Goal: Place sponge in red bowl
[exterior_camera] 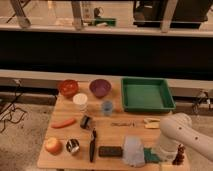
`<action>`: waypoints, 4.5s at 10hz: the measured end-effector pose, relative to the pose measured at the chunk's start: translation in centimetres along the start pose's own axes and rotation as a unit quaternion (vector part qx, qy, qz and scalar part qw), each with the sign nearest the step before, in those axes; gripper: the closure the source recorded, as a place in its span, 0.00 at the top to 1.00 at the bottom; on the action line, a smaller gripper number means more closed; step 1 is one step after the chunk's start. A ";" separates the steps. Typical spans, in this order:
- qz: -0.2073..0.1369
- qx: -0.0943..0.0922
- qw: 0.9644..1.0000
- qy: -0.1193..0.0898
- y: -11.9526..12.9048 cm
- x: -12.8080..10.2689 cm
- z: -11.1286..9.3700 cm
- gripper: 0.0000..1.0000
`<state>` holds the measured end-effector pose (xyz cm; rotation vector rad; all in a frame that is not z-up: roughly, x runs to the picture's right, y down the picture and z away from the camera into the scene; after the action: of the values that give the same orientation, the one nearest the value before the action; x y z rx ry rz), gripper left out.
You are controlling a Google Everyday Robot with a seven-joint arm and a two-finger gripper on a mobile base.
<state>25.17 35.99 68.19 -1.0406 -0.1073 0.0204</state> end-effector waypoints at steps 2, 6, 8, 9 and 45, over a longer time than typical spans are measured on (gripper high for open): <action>-0.013 0.006 1.000 0.000 -0.4 -0.9 -0.5 0.80; -0.028 0.009 1.000 0.008 -0.7 -0.8 -0.9 0.80; -0.025 0.008 1.000 0.013 -1.0 -0.1 -0.7 0.80; -0.024 0.008 1.000 0.014 -1.1 0.1 -0.7 0.80; -0.076 0.053 0.995 -0.026 -4.2 -3.6 -5.8 0.13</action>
<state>22.03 28.65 68.65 -0.9229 -0.2304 -0.0851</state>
